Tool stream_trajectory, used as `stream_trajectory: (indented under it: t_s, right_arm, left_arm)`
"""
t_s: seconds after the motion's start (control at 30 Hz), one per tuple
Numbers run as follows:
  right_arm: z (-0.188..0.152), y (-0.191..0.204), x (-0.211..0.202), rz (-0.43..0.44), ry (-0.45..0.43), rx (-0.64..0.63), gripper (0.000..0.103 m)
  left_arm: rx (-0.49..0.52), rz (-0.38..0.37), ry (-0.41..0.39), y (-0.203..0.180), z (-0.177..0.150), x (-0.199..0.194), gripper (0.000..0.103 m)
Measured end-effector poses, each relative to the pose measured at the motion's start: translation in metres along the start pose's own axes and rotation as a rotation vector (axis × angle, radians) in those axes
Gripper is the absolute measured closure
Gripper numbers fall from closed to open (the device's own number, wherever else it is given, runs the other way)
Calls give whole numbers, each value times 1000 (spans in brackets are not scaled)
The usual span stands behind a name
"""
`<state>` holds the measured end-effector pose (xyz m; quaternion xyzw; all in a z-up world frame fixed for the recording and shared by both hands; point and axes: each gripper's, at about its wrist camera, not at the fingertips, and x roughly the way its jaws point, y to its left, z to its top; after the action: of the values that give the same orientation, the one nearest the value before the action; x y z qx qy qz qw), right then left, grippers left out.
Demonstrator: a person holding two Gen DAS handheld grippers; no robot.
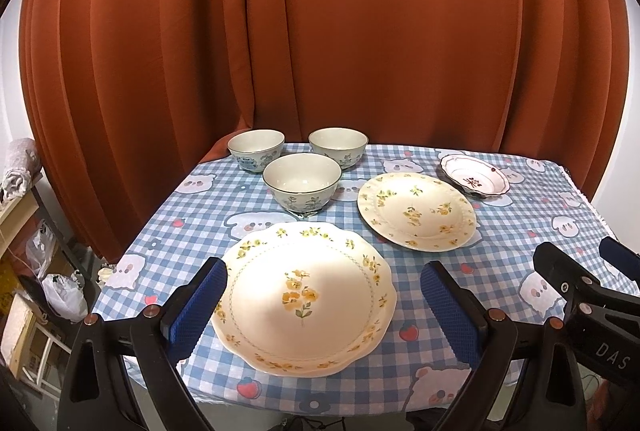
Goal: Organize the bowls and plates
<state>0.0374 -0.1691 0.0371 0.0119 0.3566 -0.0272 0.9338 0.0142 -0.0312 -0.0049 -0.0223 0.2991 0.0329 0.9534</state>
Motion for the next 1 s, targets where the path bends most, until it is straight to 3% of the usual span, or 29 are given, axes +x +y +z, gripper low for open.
stream_trajectory:
  t_s: [0.53, 1.0]
  right_arm:
    - [-2, -2, 12, 14, 35, -8, 0]
    - [19, 50, 54, -1, 105, -8, 6]
  left_arm:
    - [7, 38, 40, 3, -1, 10, 6]
    - [30, 24, 109, 44, 31, 57, 9]
